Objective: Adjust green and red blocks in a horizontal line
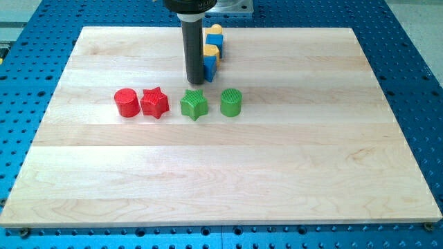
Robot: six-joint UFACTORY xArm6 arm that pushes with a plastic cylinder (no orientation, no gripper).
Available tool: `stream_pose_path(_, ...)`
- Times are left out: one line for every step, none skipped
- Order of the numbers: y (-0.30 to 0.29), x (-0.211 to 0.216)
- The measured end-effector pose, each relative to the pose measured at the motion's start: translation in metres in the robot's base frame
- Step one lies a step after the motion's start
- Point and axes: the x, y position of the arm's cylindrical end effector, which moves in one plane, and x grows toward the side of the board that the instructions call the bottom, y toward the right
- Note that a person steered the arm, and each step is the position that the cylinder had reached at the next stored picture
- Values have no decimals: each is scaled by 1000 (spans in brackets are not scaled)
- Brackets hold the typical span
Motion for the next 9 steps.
stream_pose_path(0,0)
stream_pose_path(8,-1)
stream_pose_path(13,-1)
stream_pose_path(16,-1)
stream_pose_path(14,18)
stream_pose_path(21,53)
stream_pose_path(28,55)
stream_pose_path(41,55)
stream_pose_path(54,50)
